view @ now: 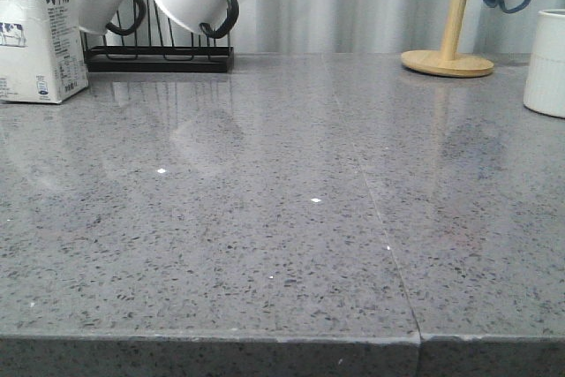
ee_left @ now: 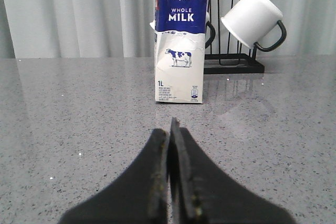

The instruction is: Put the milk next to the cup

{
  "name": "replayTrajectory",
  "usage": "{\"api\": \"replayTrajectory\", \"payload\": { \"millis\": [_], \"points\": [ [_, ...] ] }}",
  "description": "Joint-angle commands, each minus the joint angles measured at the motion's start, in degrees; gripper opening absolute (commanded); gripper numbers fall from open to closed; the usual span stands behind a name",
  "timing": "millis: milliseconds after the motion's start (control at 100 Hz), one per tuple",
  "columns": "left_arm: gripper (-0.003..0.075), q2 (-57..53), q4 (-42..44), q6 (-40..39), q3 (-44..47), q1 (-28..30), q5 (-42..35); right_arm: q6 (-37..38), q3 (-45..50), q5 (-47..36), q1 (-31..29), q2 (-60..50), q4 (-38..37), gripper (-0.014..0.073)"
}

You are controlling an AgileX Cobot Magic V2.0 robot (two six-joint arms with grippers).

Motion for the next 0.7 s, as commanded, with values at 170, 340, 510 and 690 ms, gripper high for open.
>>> {"api": "replayTrajectory", "payload": {
  "millis": [170,340,510,690],
  "points": [
    [-0.002,-1.71,-0.15,-0.16,3.33,0.12,-4.56,-0.47,-1.04,-4.31,-0.4,-1.28,-0.7,-0.0049],
    [-0.002,-1.71,-0.15,-0.16,3.33,0.12,-4.56,-0.47,-1.04,-4.72,-0.4,-1.28,-0.77,-0.0049],
    [-0.002,-1.71,-0.15,-0.16,3.33,0.12,-4.56,-0.47,-1.04,-8.05,-0.4,-1.28,-0.77,-0.0049],
    [-0.002,-1.71,-0.15,-0.16,3.33,0.12,-4.56,-0.47,-4.42,-8.7,-0.4,-1.24,-0.77,-0.0049]
  ]
}}
